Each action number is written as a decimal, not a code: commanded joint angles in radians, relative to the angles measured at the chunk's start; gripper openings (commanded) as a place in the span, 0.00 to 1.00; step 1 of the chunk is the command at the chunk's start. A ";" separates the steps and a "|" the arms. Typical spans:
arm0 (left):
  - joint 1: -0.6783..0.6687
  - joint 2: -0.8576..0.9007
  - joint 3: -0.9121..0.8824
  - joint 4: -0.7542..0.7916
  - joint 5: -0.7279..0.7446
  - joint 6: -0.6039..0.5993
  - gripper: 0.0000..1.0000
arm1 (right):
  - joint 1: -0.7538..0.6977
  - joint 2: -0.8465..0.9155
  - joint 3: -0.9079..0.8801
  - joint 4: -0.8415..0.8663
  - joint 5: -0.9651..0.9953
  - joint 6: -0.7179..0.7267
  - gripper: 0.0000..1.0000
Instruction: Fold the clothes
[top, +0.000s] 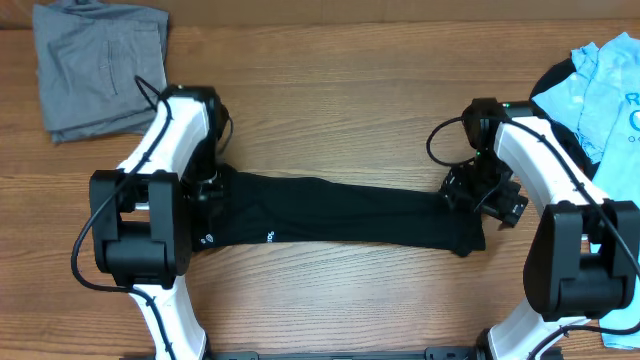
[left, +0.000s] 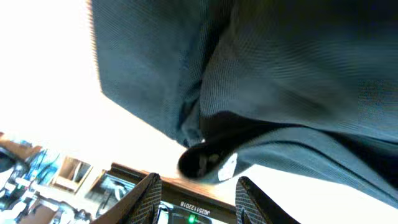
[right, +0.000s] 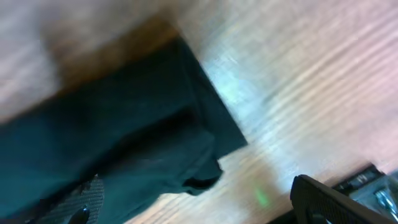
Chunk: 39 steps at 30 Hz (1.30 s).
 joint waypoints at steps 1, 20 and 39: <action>-0.007 -0.027 0.155 -0.059 -0.006 -0.040 0.43 | -0.001 -0.031 0.051 0.034 -0.084 -0.085 0.99; -0.308 -0.026 0.114 0.187 0.223 0.011 0.04 | 0.005 -0.031 -0.124 0.253 -0.348 -0.258 0.08; -0.050 -0.026 -0.260 0.442 0.206 -0.002 0.07 | -0.008 -0.030 -0.304 0.470 -0.238 -0.084 0.04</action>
